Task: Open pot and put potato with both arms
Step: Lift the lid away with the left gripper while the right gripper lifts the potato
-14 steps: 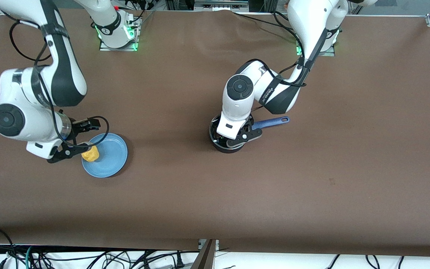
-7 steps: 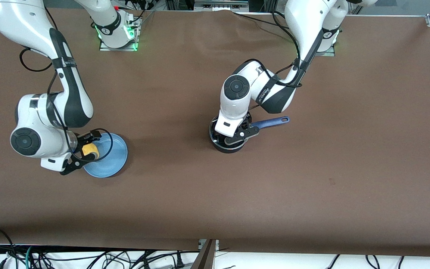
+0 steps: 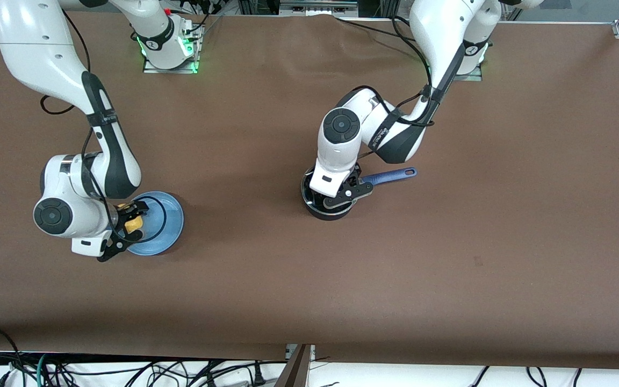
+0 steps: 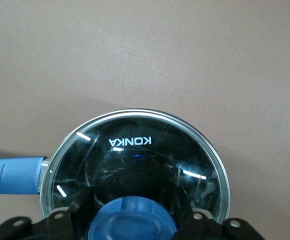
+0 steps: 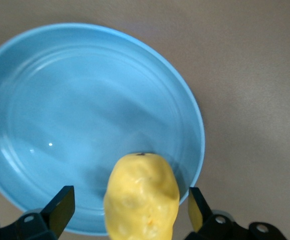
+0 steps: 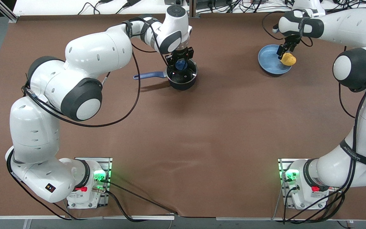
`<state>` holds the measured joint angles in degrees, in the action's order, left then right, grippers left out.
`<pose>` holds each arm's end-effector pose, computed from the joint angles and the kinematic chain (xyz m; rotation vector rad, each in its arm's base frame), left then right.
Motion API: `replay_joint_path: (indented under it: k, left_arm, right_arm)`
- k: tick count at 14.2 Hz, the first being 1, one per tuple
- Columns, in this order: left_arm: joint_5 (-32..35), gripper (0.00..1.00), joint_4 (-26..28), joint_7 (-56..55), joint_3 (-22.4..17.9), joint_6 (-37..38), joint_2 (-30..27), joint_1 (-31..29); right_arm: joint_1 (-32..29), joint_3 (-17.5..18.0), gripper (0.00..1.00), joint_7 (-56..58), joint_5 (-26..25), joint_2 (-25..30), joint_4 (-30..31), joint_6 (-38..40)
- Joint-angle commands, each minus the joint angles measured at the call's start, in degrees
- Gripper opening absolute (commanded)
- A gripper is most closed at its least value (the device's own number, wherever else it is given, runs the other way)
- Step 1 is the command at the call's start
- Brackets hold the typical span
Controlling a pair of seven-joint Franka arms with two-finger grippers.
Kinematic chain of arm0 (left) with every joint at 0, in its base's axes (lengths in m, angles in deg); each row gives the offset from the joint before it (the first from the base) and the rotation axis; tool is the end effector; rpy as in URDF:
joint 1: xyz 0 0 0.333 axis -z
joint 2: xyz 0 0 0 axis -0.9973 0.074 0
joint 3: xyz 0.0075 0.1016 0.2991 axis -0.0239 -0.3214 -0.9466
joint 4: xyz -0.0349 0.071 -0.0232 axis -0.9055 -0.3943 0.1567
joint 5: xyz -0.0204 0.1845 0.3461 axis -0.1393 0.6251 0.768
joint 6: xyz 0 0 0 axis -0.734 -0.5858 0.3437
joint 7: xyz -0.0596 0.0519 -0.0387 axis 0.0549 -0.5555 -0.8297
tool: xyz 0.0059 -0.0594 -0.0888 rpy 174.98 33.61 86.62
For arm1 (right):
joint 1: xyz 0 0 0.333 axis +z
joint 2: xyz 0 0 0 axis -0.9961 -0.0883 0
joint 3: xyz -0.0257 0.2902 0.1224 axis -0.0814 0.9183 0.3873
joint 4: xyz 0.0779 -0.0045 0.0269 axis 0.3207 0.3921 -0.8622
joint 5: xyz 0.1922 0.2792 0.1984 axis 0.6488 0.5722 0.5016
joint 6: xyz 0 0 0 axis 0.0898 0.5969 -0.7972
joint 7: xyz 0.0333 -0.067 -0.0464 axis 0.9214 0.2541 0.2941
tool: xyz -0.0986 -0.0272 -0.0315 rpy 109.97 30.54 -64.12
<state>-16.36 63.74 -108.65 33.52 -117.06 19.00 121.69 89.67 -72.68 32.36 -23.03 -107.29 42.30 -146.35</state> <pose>0.5493 -0.4533 0.2807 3.0627 0.6130 -0.0165 0.6776 0.0163 0.2136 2.9200 0.9408 -0.3338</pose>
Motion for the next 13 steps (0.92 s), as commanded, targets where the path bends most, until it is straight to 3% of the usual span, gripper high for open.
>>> replay_joint_path:
  k: [1,3,6,8,9,13]
  left_arm:
    - [1.7,0.65,1.3,-0.6,0.1,-0.5,-1.3,-0.1]
    - [1.7,0.63,1.3,-0.4,0.1,-0.3,-1.5,-0.2]
    - [1.6,0.58,1.3,-0.2,0.1,0.1,-2.3,-0.3]
    - [1.6,0.57,1.3,-0.2,0.3,0.5,-2.6,-0.5]
    - [1.6,0.57,1.2,-0.1,0.4,0.5,-3.1,-0.6]
    - [1.0,0.57,1.4,6.6,0.8,1.8,-6.2,-4.3]
  right_arm:
    - [-0.8,0.5,0.99,1.2,-0.7,-0.8,0.2,-1.9]
    - [-0.8,0.5,0.87,1.2,-0.5,-1.1,1.2,-3.0]
    - [-0.8,0.5,0.48,1.0,-0.3,-1.1,1.2,-2.5]
    - [-0.7,0.5,0.28,0.5,0.1,-0.9,1.0,-2.2]
    - [-0.5,0.5,0.23,0.4,0.3,-0.6,1.0,-2.0]
    - [1.1,1.1,0.23,-5.1,4.3,0.8,-3.3,8.2]
